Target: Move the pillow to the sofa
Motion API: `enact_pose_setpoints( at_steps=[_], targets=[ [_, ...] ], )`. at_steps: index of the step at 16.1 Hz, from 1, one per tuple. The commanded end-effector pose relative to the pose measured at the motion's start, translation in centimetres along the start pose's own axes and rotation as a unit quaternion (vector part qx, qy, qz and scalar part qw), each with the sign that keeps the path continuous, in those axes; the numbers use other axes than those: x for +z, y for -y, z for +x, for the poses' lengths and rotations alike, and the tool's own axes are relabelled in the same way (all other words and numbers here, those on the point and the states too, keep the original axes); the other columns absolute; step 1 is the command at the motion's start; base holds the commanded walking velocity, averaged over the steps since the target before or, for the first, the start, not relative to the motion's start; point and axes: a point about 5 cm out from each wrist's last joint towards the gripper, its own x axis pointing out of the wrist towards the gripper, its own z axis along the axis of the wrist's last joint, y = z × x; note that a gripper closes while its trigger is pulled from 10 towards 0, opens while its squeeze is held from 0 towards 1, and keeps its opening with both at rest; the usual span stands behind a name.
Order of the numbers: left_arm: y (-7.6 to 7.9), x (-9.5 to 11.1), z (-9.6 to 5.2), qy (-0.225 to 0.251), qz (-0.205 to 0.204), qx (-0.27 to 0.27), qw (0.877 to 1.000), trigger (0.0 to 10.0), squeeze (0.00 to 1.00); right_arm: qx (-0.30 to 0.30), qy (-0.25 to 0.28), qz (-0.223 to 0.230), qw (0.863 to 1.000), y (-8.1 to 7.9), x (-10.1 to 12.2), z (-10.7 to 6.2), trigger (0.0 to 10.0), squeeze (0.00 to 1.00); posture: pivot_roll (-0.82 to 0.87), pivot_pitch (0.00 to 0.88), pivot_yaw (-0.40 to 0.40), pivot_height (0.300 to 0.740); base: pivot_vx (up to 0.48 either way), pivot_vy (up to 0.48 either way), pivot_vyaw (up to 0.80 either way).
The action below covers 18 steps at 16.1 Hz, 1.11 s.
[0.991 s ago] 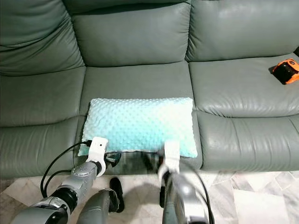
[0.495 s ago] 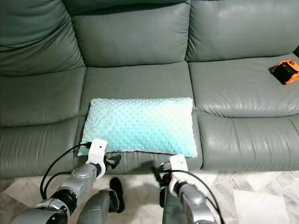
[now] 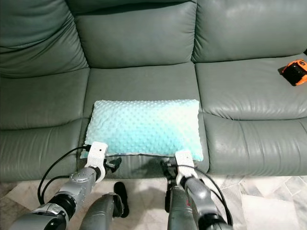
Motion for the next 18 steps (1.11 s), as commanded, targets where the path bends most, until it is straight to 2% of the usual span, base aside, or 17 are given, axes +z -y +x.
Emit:
enact_pose_setpoints(
  at_steps=[1, 6, 11, 18],
  targets=[
    [-0.5, -2.0, -0.5, -0.028, -0.004, 0.011, 1.0, 10.0, 0.0, -0.003, -0.03, 0.008, 1.0, -0.3, -1.8, -0.6, 10.0, 0.0, -0.03, 0.444, 0.098, 0.74, 0.0, 0.0, 0.0],
    [-0.6, -2.0, -0.6, -0.027, -0.003, 0.015, 1.0, 10.0, 0.0, -0.047, -0.016, -0.01, 0.999, 1.3, -0.5, -0.1, 10.0, 0.0, -0.03, 0.449, 0.1, 0.74, 0.0, 0.0, 0.0],
    [-0.7, -1.9, -0.5, -0.024, 0.002, 0.023, 0.999, 10.0, 0.0, -0.05, -0.018, -0.014, 0.999, 1.4, -0.4, -0.1, 10.0, 0.0, -0.03, 0.451, 0.1, 0.74, 0.0, 0.0, 0.0],
    [-1.7, -1.2, -0.6, -0.009, 0.034, 0.079, 0.996, 10.0, 0.0, -0.07, -0.02, -0.035, 0.997, 1.8, -0.1, 0.0, 10.0, 0.0, -0.03, 0.453, 0.099, 0.74, 0.0, 0.0, 0.0]
  ],
)
